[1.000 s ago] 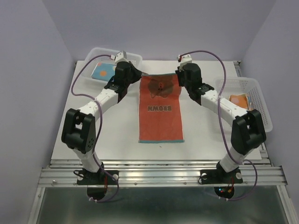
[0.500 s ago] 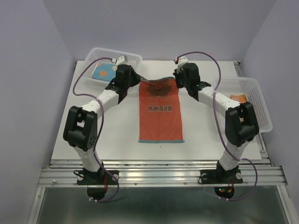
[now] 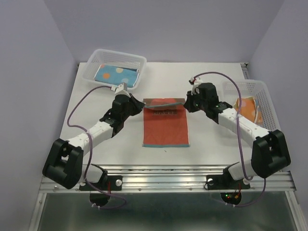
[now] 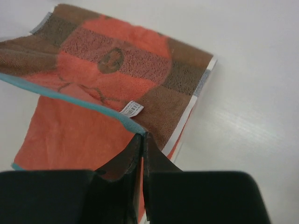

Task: Fold and stack the towels
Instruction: Fold the towel

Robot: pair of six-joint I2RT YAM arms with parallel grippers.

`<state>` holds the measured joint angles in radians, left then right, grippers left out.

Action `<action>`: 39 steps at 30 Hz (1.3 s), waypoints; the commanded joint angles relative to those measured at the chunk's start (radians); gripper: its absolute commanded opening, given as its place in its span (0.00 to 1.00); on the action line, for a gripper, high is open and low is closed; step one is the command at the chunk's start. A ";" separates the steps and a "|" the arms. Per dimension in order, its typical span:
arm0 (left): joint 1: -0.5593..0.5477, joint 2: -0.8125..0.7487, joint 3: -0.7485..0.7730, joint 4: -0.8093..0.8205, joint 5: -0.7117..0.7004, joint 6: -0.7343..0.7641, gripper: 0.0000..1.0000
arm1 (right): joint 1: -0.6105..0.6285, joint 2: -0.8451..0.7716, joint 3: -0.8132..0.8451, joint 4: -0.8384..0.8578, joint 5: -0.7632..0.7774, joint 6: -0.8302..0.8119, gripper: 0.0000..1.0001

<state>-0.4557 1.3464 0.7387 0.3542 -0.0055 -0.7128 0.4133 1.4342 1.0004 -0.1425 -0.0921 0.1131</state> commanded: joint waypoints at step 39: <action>-0.182 -0.239 -0.463 -0.015 -0.008 -0.252 0.00 | 0.131 -0.279 -0.520 -0.002 -0.090 0.300 0.05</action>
<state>-0.6331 1.1046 0.2943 0.3424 -0.0185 -0.9546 0.5373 1.1694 0.5072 -0.1680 -0.1692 0.3973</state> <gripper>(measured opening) 0.033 0.055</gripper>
